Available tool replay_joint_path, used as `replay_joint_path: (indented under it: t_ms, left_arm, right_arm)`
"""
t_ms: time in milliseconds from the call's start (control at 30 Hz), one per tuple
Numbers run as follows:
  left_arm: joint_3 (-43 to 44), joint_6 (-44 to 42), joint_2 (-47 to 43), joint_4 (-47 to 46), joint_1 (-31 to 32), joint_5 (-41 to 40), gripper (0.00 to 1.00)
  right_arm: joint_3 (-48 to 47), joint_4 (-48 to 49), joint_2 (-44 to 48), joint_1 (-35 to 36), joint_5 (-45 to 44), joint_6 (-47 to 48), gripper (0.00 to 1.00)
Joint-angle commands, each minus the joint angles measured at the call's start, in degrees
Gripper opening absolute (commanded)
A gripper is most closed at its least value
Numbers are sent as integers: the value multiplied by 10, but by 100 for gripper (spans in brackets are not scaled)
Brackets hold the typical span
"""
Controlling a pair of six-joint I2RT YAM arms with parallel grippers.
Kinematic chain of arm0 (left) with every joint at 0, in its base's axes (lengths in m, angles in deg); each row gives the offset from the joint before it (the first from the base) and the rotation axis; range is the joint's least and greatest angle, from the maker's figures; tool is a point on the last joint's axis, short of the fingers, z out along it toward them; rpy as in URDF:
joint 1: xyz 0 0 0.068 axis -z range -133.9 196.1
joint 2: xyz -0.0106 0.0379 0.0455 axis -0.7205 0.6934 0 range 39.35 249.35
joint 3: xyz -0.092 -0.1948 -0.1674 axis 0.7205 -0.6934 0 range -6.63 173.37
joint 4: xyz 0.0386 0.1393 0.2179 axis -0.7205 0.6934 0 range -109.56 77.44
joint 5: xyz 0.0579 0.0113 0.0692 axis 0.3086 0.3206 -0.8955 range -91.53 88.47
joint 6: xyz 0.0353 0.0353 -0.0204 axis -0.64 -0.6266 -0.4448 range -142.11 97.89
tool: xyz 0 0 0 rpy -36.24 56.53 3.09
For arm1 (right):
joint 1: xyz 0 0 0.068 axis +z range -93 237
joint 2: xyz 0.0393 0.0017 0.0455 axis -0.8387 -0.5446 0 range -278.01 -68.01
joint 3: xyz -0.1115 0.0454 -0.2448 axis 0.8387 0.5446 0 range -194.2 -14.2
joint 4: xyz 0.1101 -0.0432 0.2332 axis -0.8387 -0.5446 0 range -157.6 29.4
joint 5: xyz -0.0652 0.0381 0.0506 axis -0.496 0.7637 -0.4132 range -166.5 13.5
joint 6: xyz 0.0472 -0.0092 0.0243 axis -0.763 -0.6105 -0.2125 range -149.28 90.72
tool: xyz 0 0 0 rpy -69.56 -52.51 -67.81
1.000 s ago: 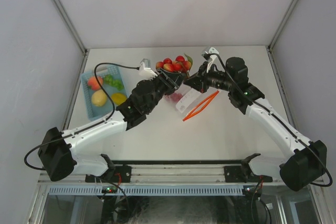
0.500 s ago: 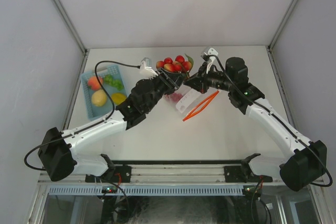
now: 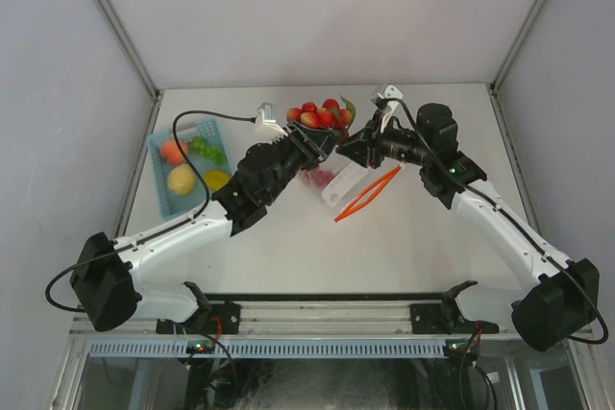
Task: Open the zip-top bag and remove the fake food
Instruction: Place the fake fruit in the bin.
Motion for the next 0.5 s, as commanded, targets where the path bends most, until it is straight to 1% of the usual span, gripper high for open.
replay_joint_path:
  t_ms: [0, 133, 267, 400, 467]
  left_arm:
    - [-1, 18, -13, -63, -6, 7, 0]
    - [-17, 27, -26, -72, -13, -2, 0]
    - [-38, 32, -43, -83, -28, -3, 0]
    - [-61, 35, -65, -86, -46, -3, 0]
    - [-73, 34, -81, -87, -58, -3, 0]
  right_arm:
    - [-16, 25, 20, -5, 13, -12, 24]
    - [-16, 22, 21, -6, 17, -9, 38]
    - [-16, 24, 21, -7, 28, -9, 48]
    - [-16, 30, 24, -11, 47, -18, 58]
    - [-16, 43, 25, -19, 71, -28, 61]
